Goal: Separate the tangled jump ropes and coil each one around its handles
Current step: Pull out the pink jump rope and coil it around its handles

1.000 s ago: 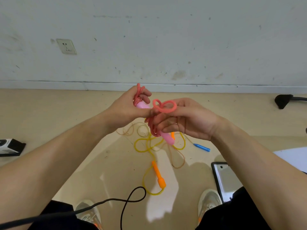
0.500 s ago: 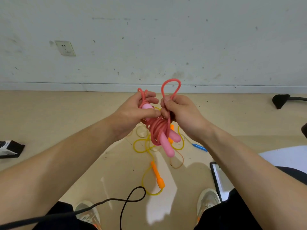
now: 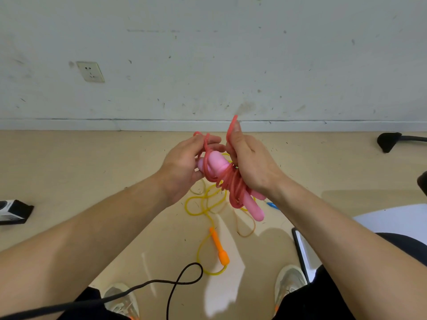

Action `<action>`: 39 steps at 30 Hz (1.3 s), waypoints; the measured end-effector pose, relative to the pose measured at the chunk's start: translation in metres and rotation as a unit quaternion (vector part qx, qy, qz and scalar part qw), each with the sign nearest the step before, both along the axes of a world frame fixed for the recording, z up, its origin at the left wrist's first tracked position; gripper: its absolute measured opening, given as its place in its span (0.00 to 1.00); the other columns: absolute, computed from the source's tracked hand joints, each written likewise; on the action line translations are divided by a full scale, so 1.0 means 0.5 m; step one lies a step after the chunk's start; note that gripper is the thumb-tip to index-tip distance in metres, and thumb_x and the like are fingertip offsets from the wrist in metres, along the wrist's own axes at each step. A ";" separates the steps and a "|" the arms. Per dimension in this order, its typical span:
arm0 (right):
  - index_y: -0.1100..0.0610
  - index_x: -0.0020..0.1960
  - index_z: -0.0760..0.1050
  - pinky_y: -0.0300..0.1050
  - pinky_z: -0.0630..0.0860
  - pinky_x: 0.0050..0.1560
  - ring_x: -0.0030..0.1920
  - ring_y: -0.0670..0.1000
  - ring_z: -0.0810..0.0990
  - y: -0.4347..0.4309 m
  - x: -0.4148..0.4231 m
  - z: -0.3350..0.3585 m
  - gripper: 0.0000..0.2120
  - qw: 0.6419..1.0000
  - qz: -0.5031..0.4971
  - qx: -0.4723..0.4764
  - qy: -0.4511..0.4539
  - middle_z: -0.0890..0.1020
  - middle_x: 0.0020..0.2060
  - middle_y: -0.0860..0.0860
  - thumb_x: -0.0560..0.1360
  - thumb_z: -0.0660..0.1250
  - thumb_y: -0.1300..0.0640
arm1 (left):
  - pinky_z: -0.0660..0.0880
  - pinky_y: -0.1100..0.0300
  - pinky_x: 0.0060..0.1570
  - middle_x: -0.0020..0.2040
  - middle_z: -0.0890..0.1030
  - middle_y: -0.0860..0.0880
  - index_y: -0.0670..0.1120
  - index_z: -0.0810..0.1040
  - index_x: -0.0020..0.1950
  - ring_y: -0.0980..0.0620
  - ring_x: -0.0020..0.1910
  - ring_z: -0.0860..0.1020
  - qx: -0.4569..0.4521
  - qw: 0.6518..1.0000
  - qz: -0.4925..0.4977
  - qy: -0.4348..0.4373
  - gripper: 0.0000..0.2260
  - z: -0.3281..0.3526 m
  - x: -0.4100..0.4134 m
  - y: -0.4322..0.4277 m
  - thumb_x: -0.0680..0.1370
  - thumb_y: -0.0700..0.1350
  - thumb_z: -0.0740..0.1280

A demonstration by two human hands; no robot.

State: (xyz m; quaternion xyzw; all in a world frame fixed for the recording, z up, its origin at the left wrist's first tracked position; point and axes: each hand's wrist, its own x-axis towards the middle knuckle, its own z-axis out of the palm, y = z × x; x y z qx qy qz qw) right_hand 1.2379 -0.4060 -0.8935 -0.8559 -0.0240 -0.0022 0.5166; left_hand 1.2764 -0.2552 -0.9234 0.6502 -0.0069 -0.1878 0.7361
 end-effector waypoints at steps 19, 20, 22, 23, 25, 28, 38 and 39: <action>0.51 0.23 0.62 0.48 0.60 0.31 0.26 0.50 0.66 -0.008 0.023 -0.032 0.29 0.981 -0.161 -0.109 0.014 0.66 0.20 0.47 0.82 0.59 0.48 | 0.75 0.55 0.43 0.35 0.75 0.48 0.36 0.75 0.41 0.52 0.36 0.75 0.076 0.983 -0.091 -0.138 0.13 0.026 0.005 0.011 0.84 0.37 0.59; 0.51 0.24 0.63 0.48 0.61 0.32 0.28 0.53 0.68 -0.006 0.023 -0.033 0.28 0.979 -0.160 -0.124 0.008 0.67 0.21 0.48 0.82 0.59 0.48 | 0.75 0.54 0.45 0.36 0.74 0.46 0.34 0.74 0.42 0.52 0.37 0.74 0.089 0.982 -0.095 -0.138 0.12 0.027 0.005 0.011 0.84 0.36 0.59; 0.54 0.27 0.65 0.47 0.63 0.35 0.32 0.58 0.71 -0.004 0.023 -0.037 0.25 0.974 -0.154 -0.164 0.000 0.69 0.24 0.51 0.82 0.57 0.47 | 0.77 0.57 0.43 0.36 0.75 0.48 0.36 0.75 0.42 0.55 0.36 0.75 0.099 0.983 -0.102 -0.117 0.11 0.031 0.006 0.012 0.83 0.35 0.58; 0.55 0.28 0.66 0.47 0.63 0.36 0.34 0.59 0.72 -0.004 0.024 -0.040 0.25 0.972 -0.151 -0.182 -0.002 0.70 0.25 0.52 0.82 0.57 0.47 | 0.78 0.59 0.42 0.35 0.77 0.51 0.39 0.76 0.42 0.57 0.34 0.76 0.095 0.985 -0.110 -0.097 0.12 0.034 0.006 0.013 0.83 0.34 0.58; 0.55 0.29 0.66 0.46 0.63 0.36 0.35 0.60 0.73 -0.007 0.025 -0.042 0.23 0.968 -0.143 -0.207 -0.008 0.71 0.26 0.53 0.81 0.57 0.48 | 0.80 0.54 0.48 0.37 0.81 0.51 0.42 0.80 0.44 0.56 0.37 0.79 0.076 0.988 -0.128 -0.048 0.14 0.042 0.008 0.019 0.82 0.33 0.57; 0.55 0.29 0.63 0.46 0.63 0.37 0.36 0.60 0.71 -0.014 0.024 -0.036 0.22 0.965 -0.135 -0.225 -0.015 0.70 0.27 0.53 0.80 0.59 0.50 | 0.78 0.45 0.56 0.43 0.83 0.47 0.43 0.83 0.46 0.50 0.41 0.81 0.055 0.988 -0.144 -0.010 0.15 0.050 0.011 0.030 0.82 0.33 0.58; 0.57 0.29 0.63 0.47 0.62 0.29 0.31 0.57 0.69 -0.024 0.025 -0.036 0.23 0.964 -0.058 -0.261 -0.007 0.69 0.25 0.54 0.80 0.58 0.50 | 0.82 0.51 0.49 0.50 0.83 0.46 0.37 0.81 0.56 0.48 0.45 0.81 0.057 0.978 -0.201 0.025 0.11 0.050 0.018 0.050 0.82 0.34 0.59; 0.57 0.29 0.63 0.47 0.62 0.29 0.31 0.57 0.70 -0.025 0.025 -0.036 0.23 0.964 -0.047 -0.263 -0.007 0.70 0.25 0.54 0.81 0.58 0.50 | 0.82 0.51 0.49 0.50 0.83 0.46 0.37 0.80 0.57 0.49 0.46 0.81 0.062 0.976 -0.208 0.020 0.10 0.049 0.018 0.054 0.82 0.35 0.60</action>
